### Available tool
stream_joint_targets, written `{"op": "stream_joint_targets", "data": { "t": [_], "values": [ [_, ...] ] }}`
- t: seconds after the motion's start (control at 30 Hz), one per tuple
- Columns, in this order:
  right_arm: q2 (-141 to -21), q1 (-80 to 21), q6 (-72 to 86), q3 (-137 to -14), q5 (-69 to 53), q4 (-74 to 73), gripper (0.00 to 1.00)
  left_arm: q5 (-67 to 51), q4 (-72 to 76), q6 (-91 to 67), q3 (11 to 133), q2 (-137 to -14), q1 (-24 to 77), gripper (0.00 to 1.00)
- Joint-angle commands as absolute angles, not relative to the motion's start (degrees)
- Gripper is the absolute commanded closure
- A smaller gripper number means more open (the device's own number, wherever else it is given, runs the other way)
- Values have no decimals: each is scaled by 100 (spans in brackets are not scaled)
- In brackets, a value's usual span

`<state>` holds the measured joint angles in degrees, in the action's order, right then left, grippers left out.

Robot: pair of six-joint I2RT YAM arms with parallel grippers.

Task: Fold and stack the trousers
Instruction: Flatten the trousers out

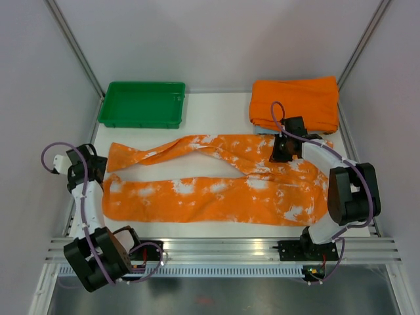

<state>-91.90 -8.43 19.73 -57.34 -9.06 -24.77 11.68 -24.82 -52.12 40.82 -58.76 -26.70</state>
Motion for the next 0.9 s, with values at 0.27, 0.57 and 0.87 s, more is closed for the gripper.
{"op": "stream_joint_targets", "data": {
  "t": [0.27, 0.57, 0.87],
  "values": [
    [-9448, -984, 1960, -6143, -677, -2707, 89, 1300, -2101, -5755, 3516, -7082, -2979, 82],
    [-9545, -1063, 1969, -6258, -466, -2804, 89, 1757, -1863, -6309, 3287, -7945, -3023, 98],
    [-9755, -1116, 2109, -6231, -378, -2663, 89, 2689, -3110, -7083, 3393, -8077, -3989, 98]
  ]
}}
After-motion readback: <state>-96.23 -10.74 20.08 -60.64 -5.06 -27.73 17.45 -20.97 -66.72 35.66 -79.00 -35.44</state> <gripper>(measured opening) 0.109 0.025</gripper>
